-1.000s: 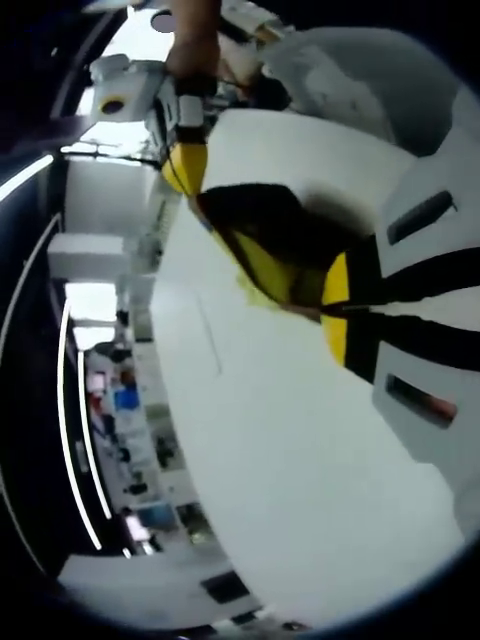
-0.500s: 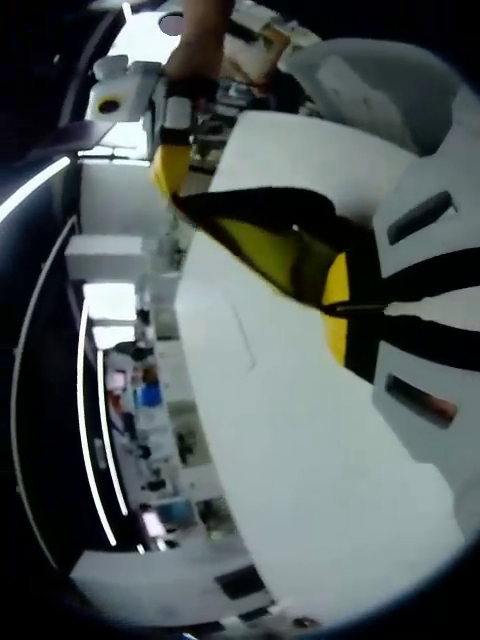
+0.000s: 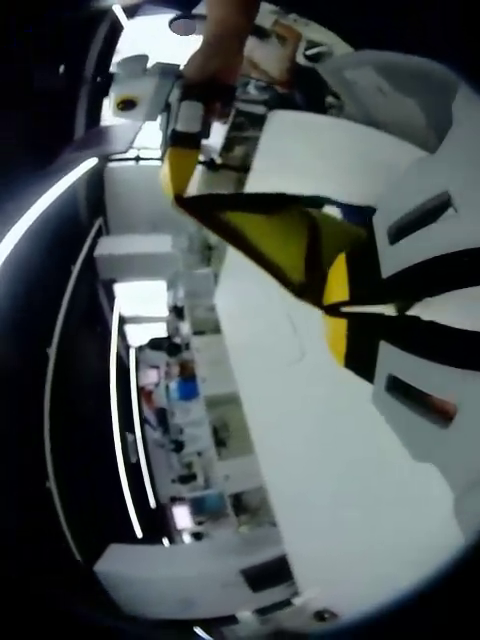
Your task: Fold the garment on the visible template until the final outline fits inside the template.
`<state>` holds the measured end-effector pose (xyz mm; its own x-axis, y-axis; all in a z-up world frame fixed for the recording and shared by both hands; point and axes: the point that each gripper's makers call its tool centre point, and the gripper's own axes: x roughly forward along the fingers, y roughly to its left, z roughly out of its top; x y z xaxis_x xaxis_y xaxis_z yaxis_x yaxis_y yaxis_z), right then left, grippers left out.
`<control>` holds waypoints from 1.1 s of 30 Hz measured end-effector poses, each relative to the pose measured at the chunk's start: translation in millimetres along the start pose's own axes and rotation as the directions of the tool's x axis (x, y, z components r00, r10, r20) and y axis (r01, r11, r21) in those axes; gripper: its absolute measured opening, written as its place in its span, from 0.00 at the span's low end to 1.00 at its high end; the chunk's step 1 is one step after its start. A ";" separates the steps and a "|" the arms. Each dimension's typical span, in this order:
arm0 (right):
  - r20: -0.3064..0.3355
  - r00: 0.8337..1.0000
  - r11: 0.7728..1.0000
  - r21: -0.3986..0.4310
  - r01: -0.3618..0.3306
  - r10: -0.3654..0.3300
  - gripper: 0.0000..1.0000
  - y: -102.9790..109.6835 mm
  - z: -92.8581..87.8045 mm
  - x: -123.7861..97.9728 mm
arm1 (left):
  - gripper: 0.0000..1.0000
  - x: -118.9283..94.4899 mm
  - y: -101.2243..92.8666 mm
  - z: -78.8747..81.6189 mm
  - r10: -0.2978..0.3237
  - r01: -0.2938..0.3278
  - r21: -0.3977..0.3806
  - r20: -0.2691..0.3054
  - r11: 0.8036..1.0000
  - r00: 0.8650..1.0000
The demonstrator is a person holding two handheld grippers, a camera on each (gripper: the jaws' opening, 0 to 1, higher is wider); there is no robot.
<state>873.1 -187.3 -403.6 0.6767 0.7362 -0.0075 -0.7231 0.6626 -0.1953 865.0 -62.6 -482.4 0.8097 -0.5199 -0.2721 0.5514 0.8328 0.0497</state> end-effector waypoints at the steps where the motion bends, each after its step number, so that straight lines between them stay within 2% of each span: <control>1: 0.006 1.000 1.000 -0.005 0.004 -0.004 0.01 -0.9 3.6 -0.8 | 0.00 -1.0 0.2 3.6 0.001 -0.001 0.003 0.006 1.000 1.000; 6: 0.056 0.998 0.999 -0.031 0.016 -0.014 0.01 -4.3 33.9 -7.0 | 0.00 -9.9 -0.9 29.8 0.006 -0.007 0.029 0.055 1.000 0.998; 10: 0.110 0.994 0.998 -0.064 0.029 -0.022 0.01 -6.4 64.4 -12.4 | 0.00 -21.4 -3.3 58.5 0.016 -0.021 0.051 0.109 0.998 0.994; 16: 0.180 0.983 0.994 -0.099 0.043 -0.025 0.01 -8.1 106.1 -21.8 | 0.00 -42.7 -3.4 105.7 0.037 -0.057 0.098 0.195 0.994 0.980; 19: 0.218 0.975 0.992 -0.111 0.054 -0.028 0.01 -7.3 124.6 -28.0 | 0.00 -50.5 -4.2 119.5 0.043 -0.068 0.109 0.219 0.992 0.975; 20: 0.230 0.973 0.992 -0.110 0.054 -0.027 0.01 -6.3 129.6 -30.3 | 0.00 -57.7 -5.8 130.8 0.043 -0.074 0.121 0.244 0.990 0.969; 26: 0.305 0.952 0.990 -0.127 0.066 -0.024 0.01 -0.5 166.5 -51.1 | 0.00 -89.5 -19.1 167.2 0.035 -0.091 0.163 0.318 0.982 0.948; 33: 0.375 0.927 0.985 -0.157 0.078 -0.014 0.01 7.3 206.1 -74.7 | 0.00 -130.5 -31.5 213.0 0.029 -0.127 0.215 0.408 0.968 0.912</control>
<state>788.6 -209.1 -202.3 0.5852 0.7247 0.3636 -0.6371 0.6884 -0.3467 784.8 -61.6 -243.7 0.8366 -0.5282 0.1456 0.4745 0.8313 0.2896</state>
